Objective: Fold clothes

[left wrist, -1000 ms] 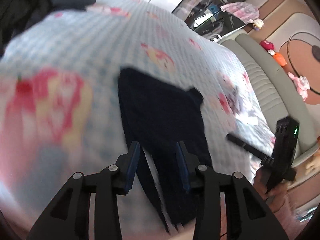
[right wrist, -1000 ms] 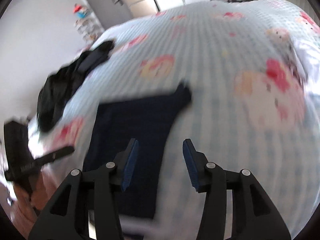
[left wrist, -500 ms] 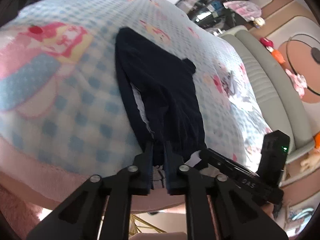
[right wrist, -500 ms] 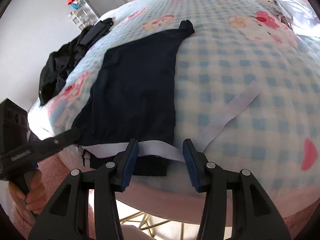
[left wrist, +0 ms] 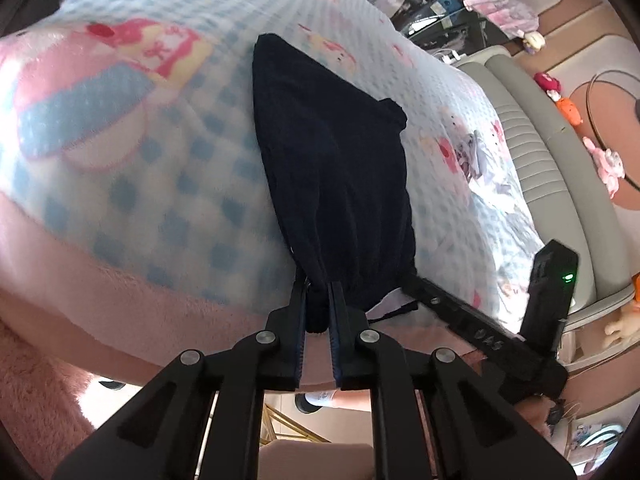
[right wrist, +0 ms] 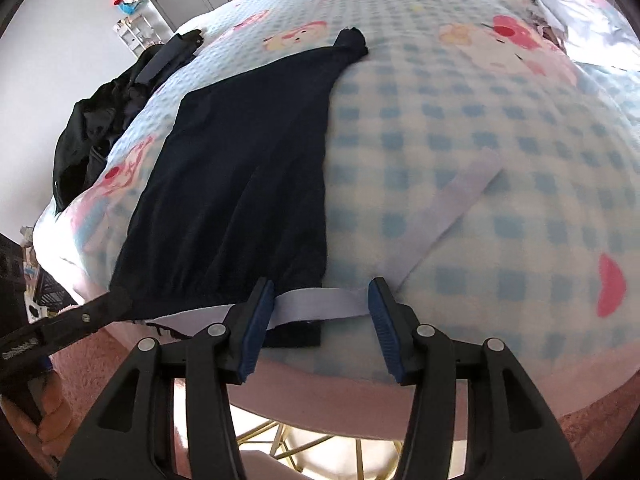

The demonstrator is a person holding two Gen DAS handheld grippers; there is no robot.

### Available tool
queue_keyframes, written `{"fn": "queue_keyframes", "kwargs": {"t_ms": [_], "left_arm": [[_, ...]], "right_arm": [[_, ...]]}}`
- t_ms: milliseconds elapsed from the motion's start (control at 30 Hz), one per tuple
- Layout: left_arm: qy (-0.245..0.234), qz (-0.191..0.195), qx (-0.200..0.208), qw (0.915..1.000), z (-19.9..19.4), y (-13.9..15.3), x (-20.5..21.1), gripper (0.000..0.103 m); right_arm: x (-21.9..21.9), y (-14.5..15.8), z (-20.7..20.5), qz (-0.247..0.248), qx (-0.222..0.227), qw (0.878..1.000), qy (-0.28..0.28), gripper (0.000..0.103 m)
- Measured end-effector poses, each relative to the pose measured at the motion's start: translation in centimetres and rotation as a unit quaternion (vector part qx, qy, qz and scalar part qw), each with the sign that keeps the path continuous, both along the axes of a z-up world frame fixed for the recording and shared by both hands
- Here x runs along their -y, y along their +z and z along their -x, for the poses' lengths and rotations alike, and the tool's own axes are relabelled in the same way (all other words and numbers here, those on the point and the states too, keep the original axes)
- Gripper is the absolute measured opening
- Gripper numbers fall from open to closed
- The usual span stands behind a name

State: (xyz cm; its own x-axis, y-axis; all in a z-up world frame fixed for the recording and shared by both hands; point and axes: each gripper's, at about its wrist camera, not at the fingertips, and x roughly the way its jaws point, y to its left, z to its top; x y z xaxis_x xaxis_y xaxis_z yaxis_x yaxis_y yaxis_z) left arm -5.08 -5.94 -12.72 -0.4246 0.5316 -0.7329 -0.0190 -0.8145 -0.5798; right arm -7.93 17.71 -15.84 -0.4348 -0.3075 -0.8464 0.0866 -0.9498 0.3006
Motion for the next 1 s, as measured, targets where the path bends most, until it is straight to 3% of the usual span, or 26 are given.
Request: {"fn": "queue_keyframes", "kwargs": {"t_ms": [200,400,533,567,633,700,767,800,833,900,967,1000], "left_arm": [[0.001,-0.014,-0.011,0.9998,-0.1,0.8,0.4,0.014],[-0.031,-0.024,-0.030,0.9988,-0.8,2.4,-0.7,0.014],[-0.039,0.023,-0.015,0.9989,-0.8,1.5,-0.7,0.015],[-0.030,0.036,0.005,0.9989,-0.4,0.7,-0.5,0.015],[-0.010,0.014,0.041,0.9990,0.2,-0.7,0.8,0.027],[0.006,-0.027,0.031,0.9991,0.1,-0.4,2.0,0.033],[0.014,-0.048,0.006,0.9987,-0.3,0.4,2.8,0.046],[0.018,-0.060,0.003,0.9980,-0.2,0.3,3.1,0.047],[0.020,-0.071,0.007,0.9972,-0.1,0.0,3.1,0.047],[0.019,-0.078,0.025,0.9964,0.5,-1.3,2.5,0.047],[0.012,-0.060,0.038,0.9974,1.1,-2.4,1.5,0.044],[0.008,-0.033,0.042,0.9986,1.2,-2.7,0.9,0.041]], "right_arm": [[-0.6,1.9,-0.2,0.026,-0.039,0.999,-0.005,0.050],[0.4,0.3,-0.4,-0.013,-0.014,1.000,0.012,0.050],[0.0,2.1,-1.3,-0.027,-0.038,0.999,0.012,0.050],[0.0,2.2,-1.2,-0.026,-0.040,0.999,0.010,0.050],[-0.2,2.0,-1.0,-0.022,-0.034,0.999,0.004,0.050],[-0.4,1.7,-0.7,-0.013,-0.028,1.000,-0.003,0.050],[-0.2,0.9,-0.1,-0.006,-0.019,1.000,0.004,0.051],[-0.1,0.6,0.3,-0.002,-0.014,1.000,0.007,0.052],[0.0,0.2,0.6,0.002,-0.010,1.000,0.011,0.061],[0.3,-0.6,1.3,0.010,-0.001,1.000,0.017,0.064],[0.5,-1.2,1.5,0.009,0.000,1.000,0.020,0.054],[0.5,-1.1,1.2,0.006,-0.004,1.000,0.023,0.049]]}}
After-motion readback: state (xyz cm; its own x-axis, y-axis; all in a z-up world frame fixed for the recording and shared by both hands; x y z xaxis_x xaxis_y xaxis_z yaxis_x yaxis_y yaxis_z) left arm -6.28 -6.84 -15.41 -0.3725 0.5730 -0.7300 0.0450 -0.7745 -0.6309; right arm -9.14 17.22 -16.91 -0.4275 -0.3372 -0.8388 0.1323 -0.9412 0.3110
